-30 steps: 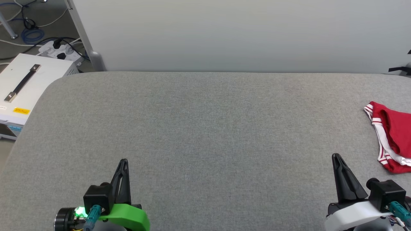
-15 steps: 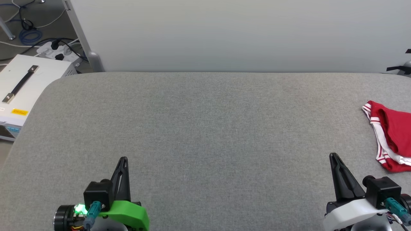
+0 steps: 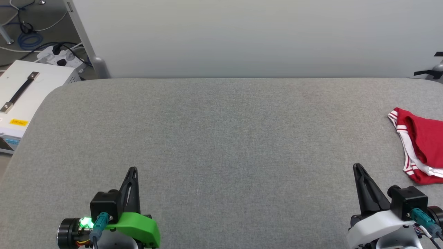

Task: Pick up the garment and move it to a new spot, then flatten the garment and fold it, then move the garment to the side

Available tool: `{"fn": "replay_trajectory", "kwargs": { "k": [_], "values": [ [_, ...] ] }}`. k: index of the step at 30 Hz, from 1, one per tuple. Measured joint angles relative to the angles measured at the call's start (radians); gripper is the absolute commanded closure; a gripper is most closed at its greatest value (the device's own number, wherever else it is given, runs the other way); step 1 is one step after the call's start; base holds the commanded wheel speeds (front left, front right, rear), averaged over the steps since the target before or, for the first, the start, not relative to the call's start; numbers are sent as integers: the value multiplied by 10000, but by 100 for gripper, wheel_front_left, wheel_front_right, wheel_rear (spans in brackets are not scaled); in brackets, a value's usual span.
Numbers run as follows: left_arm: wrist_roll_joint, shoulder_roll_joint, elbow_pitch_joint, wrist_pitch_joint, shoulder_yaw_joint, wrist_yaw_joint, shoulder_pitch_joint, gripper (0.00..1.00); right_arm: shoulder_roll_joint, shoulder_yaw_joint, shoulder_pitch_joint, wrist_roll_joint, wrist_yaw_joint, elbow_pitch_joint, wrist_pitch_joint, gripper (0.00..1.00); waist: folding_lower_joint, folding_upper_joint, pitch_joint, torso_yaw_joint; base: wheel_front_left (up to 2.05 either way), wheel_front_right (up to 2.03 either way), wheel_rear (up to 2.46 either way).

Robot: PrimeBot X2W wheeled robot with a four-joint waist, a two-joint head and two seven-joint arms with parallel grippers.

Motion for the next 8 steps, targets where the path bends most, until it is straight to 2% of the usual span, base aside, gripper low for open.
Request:
{"fn": "replay_trajectory", "kwargs": {
  "k": [8],
  "values": [
    [71, 0, -23, 151, 23, -2, -69, 100, 19, 4, -131, -92, 0, 44, 173, 100, 0, 0, -2, -36, 0, 0, 0]
  ]
}}
